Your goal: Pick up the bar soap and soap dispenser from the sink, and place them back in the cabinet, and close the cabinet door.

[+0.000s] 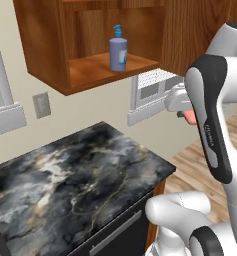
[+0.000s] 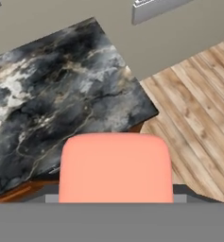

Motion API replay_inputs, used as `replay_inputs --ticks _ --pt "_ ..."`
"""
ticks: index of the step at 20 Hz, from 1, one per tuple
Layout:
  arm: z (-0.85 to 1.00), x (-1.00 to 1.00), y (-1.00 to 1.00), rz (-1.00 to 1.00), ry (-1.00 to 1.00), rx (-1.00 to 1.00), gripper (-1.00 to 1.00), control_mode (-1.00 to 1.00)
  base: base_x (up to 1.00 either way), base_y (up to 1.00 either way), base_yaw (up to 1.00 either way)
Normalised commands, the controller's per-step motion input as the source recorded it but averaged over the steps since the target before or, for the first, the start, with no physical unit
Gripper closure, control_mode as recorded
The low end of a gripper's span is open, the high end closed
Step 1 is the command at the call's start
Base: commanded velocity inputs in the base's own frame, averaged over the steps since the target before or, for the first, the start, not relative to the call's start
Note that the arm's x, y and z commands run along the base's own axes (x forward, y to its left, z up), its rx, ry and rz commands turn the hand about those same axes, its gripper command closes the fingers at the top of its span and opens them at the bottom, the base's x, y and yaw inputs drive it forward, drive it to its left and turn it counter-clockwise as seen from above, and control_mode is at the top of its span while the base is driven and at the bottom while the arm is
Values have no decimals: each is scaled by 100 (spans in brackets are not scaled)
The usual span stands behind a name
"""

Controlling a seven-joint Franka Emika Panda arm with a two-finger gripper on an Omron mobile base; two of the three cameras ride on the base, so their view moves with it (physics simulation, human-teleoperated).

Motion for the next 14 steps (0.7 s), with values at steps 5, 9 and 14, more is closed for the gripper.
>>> replay_inputs --ticks 5,9,14 --pt "15 19 10 19 0 0 100 -100 0 0 0" --pt "11 21 6 22 0 0 100 -100 0 0 0" --pt "17 20 10 22 0 0 100 -100 0 0 0"
